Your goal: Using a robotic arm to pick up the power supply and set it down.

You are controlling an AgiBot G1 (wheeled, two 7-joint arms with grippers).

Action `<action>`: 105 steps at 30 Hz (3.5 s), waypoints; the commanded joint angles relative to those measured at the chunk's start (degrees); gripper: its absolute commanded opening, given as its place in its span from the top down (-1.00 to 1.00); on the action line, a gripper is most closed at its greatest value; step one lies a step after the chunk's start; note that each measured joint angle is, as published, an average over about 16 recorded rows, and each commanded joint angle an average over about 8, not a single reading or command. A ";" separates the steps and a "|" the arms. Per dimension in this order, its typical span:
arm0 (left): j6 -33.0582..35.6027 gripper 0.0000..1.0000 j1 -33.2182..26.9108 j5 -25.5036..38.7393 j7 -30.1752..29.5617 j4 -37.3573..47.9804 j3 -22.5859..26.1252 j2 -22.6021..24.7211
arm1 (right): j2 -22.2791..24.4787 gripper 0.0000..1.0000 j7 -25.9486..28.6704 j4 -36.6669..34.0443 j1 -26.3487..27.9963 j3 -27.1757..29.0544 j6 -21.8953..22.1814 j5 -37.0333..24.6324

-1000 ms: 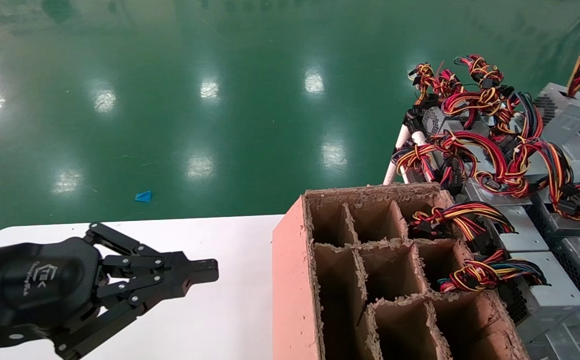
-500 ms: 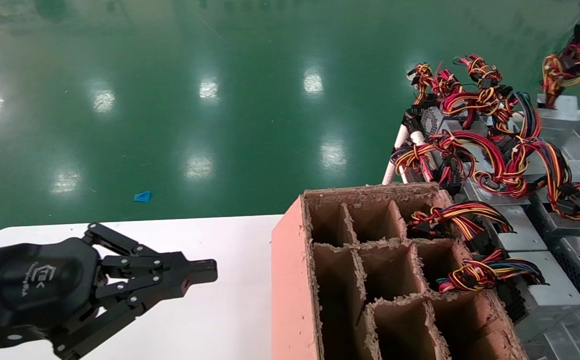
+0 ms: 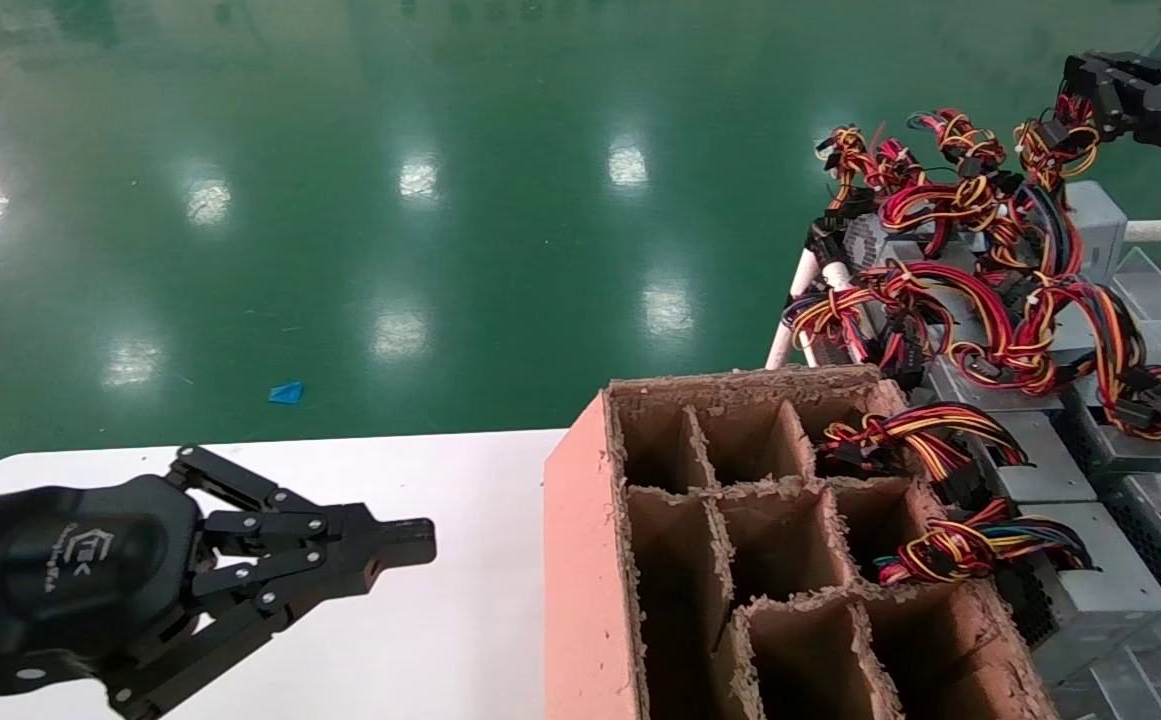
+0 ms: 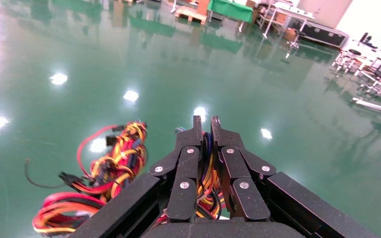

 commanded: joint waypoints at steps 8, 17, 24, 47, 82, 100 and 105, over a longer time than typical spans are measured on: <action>0.00 1.00 0.00 0.00 0.00 0.00 0.00 0.00 | -0.42 1.00 -0.36 -0.05 -1.13 0.57 -0.68 0.82; 0.00 1.00 0.00 0.00 0.00 0.00 0.00 0.00 | 0.41 1.00 -0.52 -0.42 -2.64 0.88 -0.20 1.28; 0.00 1.00 0.00 0.00 0.00 0.00 0.01 0.00 | 1.14 1.00 -1.13 -0.07 -3.43 1.58 0.47 2.29; 0.00 1.00 0.00 -0.01 0.01 0.00 0.01 0.00 | 2.72 -1.00 -1.03 0.11 -4.21 1.85 1.41 2.68; -0.01 -0.52 -0.01 -0.01 0.01 0.00 0.02 -0.01 | 5.70 -1.00 7.06 23.69 -15.18 -0.36 -12.07 11.89; -0.01 -1.00 -0.01 -0.02 0.01 0.00 0.02 -0.01 | 10.03 -1.00 17.94 45.10 -28.32 -2.57 -24.15 21.11; -0.01 -1.00 -0.01 -0.02 0.01 0.00 0.03 -0.01 | 11.23 -1.00 20.97 51.04 -31.96 -3.18 -27.51 23.67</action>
